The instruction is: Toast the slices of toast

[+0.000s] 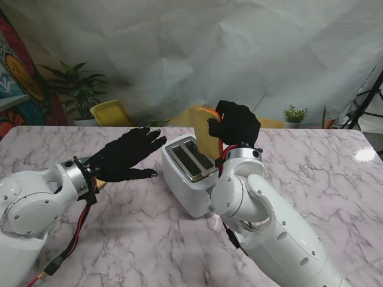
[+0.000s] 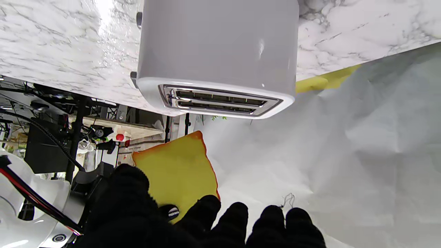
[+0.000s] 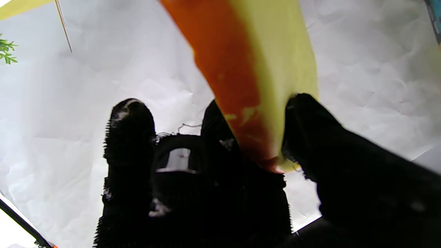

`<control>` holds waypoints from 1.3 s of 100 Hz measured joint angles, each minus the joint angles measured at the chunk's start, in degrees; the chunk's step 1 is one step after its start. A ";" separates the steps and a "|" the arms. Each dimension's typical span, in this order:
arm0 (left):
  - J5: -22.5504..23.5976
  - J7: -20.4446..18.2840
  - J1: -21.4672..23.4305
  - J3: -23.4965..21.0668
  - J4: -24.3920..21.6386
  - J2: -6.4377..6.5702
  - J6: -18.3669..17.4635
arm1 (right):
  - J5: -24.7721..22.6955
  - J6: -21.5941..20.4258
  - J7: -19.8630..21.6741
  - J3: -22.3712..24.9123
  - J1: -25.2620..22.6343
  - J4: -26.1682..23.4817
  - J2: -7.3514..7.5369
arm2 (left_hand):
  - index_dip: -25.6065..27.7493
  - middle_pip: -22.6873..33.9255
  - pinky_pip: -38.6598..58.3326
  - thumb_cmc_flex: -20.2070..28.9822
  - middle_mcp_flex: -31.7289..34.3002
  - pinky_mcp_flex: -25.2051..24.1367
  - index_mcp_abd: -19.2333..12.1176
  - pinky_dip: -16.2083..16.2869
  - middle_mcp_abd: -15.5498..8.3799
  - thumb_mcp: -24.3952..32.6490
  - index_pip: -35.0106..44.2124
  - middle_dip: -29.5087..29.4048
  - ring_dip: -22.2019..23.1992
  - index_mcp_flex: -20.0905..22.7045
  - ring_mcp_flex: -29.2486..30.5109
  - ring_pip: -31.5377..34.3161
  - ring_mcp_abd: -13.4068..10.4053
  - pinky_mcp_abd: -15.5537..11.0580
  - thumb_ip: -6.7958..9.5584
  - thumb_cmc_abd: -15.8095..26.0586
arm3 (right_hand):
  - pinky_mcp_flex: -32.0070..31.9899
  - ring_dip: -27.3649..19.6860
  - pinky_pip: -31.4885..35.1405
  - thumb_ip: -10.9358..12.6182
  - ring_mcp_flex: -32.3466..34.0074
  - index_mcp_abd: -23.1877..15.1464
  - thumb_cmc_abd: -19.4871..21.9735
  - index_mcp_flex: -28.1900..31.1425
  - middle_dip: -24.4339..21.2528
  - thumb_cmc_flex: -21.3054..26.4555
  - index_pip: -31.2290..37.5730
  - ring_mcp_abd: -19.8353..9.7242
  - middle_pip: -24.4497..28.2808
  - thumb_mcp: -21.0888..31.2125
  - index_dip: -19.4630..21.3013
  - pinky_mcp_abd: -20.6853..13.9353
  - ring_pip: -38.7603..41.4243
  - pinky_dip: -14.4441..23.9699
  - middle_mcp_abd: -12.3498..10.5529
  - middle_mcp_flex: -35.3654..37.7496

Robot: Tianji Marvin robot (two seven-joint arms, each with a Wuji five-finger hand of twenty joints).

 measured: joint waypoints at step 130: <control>-4.65 -9.18 -4.66 2.04 0.17 2.15 1.17 | 6.79 -1.05 -12.21 -1.85 1.03 8.40 -5.30 | -1.89 -0.03 -0.03 -0.85 -0.03 0.11 0.14 -0.74 0.09 -0.02 -0.19 -0.49 -1.05 -0.01 -0.01 -0.01 0.01 0.01 0.00 0.04 | 0.37 0.00 0.59 0.00 0.00 0.15 -0.50 0.01 -0.78 0.01 0.71 0.00 0.88 0.30 0.00 0.00 0.90 -0.55 -0.04 0.01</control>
